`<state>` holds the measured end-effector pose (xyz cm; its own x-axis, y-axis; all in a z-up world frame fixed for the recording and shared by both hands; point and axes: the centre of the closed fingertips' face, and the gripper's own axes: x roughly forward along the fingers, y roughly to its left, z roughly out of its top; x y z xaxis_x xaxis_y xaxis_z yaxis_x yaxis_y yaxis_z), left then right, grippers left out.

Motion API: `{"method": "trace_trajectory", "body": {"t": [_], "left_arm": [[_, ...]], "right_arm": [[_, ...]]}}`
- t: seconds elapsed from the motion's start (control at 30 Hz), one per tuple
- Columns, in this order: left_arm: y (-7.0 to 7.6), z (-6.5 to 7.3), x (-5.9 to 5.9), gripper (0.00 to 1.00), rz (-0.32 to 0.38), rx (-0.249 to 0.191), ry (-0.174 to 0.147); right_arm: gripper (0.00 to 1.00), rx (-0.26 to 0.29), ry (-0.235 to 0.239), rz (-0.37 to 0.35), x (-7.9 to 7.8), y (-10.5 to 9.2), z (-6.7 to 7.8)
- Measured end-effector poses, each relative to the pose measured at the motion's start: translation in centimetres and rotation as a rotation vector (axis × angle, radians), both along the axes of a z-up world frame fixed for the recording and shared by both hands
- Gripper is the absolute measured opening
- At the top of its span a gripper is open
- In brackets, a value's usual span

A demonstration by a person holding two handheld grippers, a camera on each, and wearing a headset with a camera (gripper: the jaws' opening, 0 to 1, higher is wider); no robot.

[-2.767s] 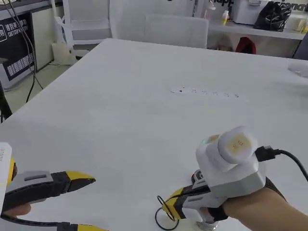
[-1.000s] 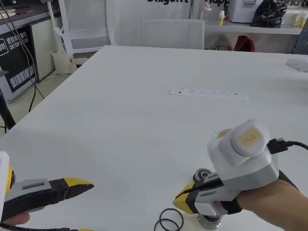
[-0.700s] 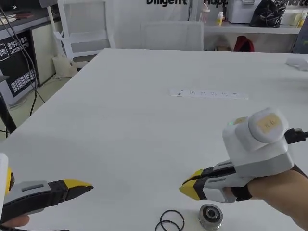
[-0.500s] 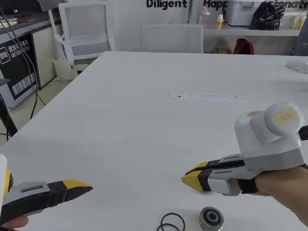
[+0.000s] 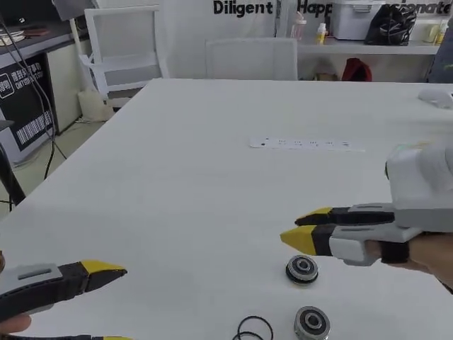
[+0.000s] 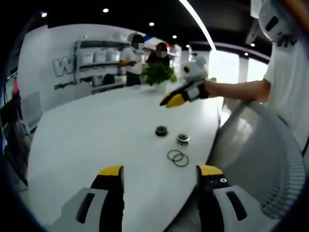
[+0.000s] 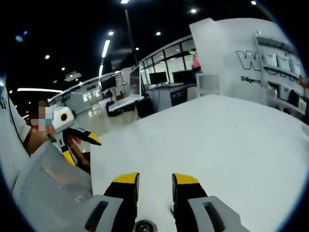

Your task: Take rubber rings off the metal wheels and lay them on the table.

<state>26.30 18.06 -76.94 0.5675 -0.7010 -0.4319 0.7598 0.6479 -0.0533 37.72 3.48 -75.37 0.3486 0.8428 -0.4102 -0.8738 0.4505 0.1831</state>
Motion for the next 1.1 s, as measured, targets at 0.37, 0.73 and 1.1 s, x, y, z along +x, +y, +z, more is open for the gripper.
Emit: {"method": "trace_trajectory", "body": {"t": [0.37, 0.73, 1.1], "left_arm": [[0.9, 1.6, 0.4, 0.65, -0.002, 0.03, -0.021], [-0.2, 3.9, 2.2, 0.72, -0.054, 0.045, -0.065], [-2.5, 6.2, 4.3, 0.78, -0.133, 0.059, -0.121]], "right_arm": [[0.35, 0.055, -0.016, -0.088, 2.1, -2.8, 1.1], [0.49, -0.062, 0.007, -0.096, 2.9, -5.0, -2.5], [0.61, -0.088, 0.021, -0.074, 2.8, -5.5, -4.4]]}}
